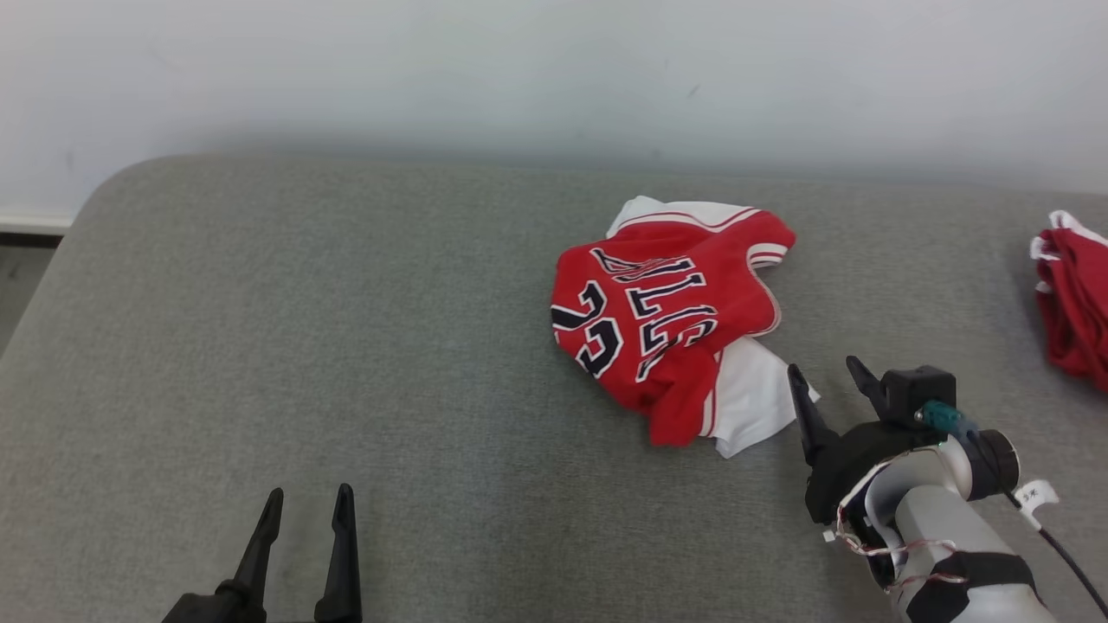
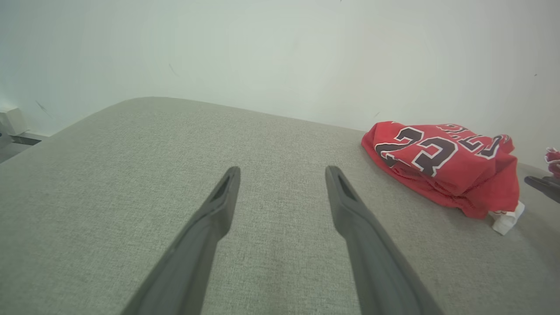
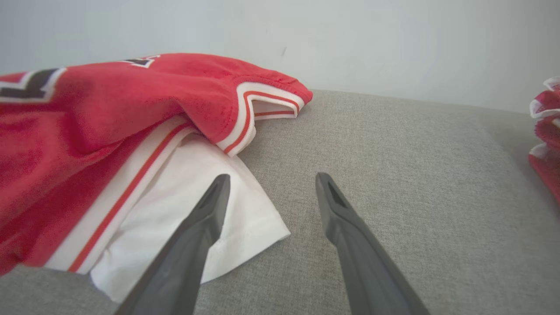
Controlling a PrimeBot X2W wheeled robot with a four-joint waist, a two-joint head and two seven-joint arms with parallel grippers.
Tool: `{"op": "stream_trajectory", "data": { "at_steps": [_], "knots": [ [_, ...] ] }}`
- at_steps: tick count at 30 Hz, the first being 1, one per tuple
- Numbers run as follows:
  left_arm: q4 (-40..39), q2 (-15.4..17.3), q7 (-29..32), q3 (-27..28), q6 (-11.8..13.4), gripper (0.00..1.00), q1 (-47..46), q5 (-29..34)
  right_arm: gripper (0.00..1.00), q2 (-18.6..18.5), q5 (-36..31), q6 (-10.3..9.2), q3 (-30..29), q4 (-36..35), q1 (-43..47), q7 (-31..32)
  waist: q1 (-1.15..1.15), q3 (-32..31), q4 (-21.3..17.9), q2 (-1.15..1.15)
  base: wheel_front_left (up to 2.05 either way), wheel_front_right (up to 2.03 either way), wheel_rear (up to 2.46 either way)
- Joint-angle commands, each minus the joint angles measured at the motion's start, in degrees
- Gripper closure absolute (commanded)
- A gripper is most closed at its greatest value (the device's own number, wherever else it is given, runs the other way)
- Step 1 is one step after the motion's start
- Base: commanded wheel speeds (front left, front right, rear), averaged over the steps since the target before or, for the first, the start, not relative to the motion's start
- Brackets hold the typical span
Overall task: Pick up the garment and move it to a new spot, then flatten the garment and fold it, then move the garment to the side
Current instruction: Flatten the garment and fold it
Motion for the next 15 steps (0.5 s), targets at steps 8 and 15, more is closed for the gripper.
{"op": "stream_trajectory", "data": {
  "at_steps": [8,15],
  "knots": [
    [0.78,-0.05,-0.14,-0.20,-0.36,0.00,-2.43,-1.12,0.00,-1.52,2.29,-0.12,2.25,12.44,-6.45,2.15,-0.01,3.29,4.40,-0.01,0.00,0.00,0.00],
    [1.05,-0.05,-0.14,0.78,-0.28,0.00,-1.97,-0.95,1.00,-1.12,5.21,-0.12,4.76,15.77,-7.49,0.20,-0.01,2.82,3.90,-0.01,0.00,0.00,0.00]
  ]
}}
